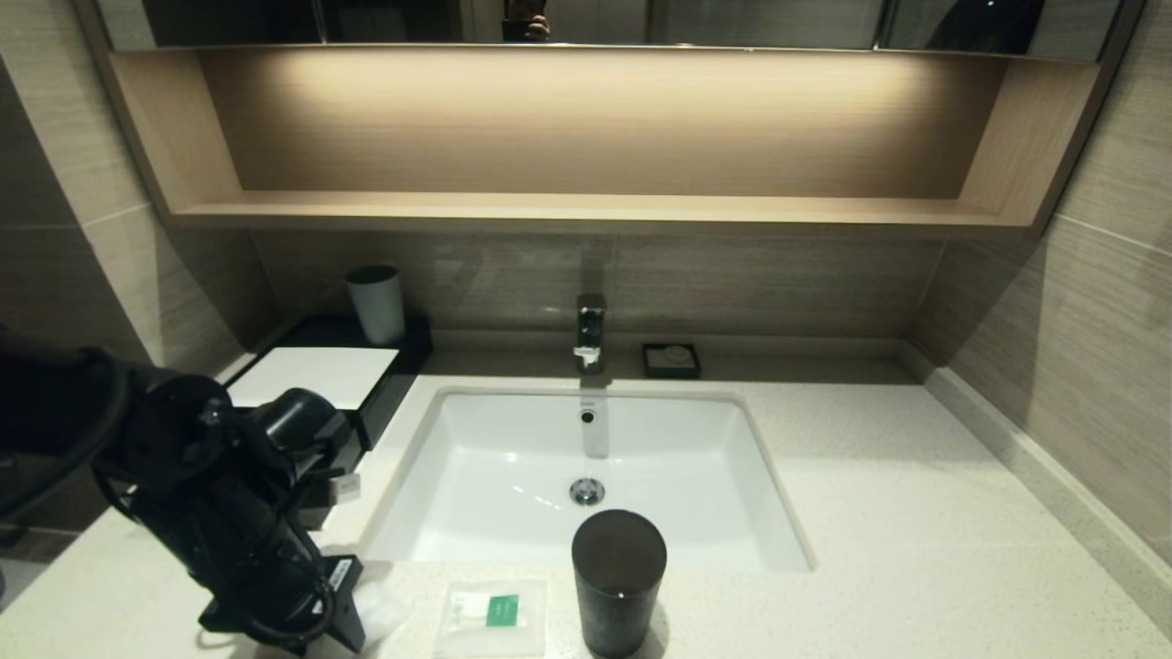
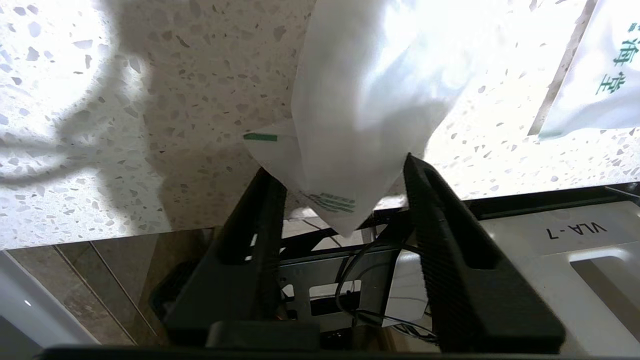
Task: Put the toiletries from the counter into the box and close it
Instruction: Pick up the bathroom toiletry
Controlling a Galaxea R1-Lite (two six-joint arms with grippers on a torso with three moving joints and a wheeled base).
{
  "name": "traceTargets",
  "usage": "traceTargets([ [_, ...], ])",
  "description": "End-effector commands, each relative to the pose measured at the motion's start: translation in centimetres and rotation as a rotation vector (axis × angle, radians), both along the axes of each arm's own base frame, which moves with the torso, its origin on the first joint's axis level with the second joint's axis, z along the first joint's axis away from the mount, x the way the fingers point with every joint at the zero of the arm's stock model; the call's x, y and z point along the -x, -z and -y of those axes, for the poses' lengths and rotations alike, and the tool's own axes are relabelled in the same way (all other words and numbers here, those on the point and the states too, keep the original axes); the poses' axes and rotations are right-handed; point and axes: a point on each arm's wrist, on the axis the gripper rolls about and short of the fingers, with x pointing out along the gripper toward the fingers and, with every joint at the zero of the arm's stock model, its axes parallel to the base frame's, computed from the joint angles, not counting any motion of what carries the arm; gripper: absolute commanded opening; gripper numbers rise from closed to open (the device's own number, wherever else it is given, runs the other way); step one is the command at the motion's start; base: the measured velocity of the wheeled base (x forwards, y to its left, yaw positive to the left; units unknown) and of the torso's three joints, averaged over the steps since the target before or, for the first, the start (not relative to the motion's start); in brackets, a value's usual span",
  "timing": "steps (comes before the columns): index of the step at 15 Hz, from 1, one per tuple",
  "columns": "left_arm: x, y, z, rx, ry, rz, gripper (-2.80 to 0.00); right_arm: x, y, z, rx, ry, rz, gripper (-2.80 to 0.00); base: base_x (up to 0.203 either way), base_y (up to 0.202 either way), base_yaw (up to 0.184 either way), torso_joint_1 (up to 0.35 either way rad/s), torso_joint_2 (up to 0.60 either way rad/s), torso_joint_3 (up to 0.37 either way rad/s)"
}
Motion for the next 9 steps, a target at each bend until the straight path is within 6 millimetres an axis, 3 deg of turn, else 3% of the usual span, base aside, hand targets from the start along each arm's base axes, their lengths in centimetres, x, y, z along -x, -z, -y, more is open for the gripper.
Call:
traceTargets([
  [1,0.0,0.1,0.0,-0.001,0.000,-0.009,-2.80,0.0,0.0,0.0,0.000,0.000,0.001,-2.80,0.000,0.000,0.000,0.000,0.00,0.000],
  [9,0.7,-1.3,-0.2,0.005,0.003,0.037,-2.80,0.0,0.0,0.0,0.000,0.000,-0.001,-2.80,0.000,0.000,0.000,0.000,0.00,0.000],
])
